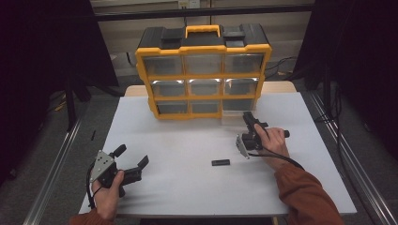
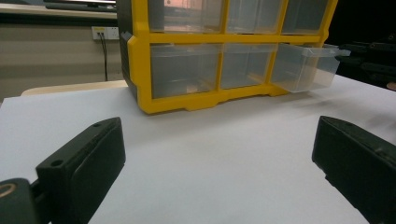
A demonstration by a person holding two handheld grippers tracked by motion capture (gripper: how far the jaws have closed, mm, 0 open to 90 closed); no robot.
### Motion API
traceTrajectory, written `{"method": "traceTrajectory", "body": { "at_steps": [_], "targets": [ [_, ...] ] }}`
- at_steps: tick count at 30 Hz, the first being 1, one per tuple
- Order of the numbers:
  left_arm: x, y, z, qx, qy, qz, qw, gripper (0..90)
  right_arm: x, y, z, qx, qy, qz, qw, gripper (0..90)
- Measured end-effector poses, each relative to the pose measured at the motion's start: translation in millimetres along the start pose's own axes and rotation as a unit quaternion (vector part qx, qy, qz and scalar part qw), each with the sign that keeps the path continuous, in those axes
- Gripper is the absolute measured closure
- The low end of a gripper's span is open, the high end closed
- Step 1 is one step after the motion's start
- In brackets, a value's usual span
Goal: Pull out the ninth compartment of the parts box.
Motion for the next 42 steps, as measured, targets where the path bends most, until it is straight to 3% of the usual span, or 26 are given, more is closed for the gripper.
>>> {"method": "traceTrajectory", "body": {
  "at_steps": [42],
  "targets": [
    [0.1,0.0,-0.3,-0.001,0.002,-0.001,1.0,2.6,-2.4,-13.5,-1.6,0.001,-0.009,0.008,0.9999,80.2]
  ]
}}
Point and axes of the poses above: each handheld gripper's, and its own axes: y roughly forward along the jaws, x roughly out of its underside, z roughly to its right, the point moved 3 cm from there along y, roughly forward along the jaws, and after that the axes turned 3 degrees about -x, right-handed, at the moved point
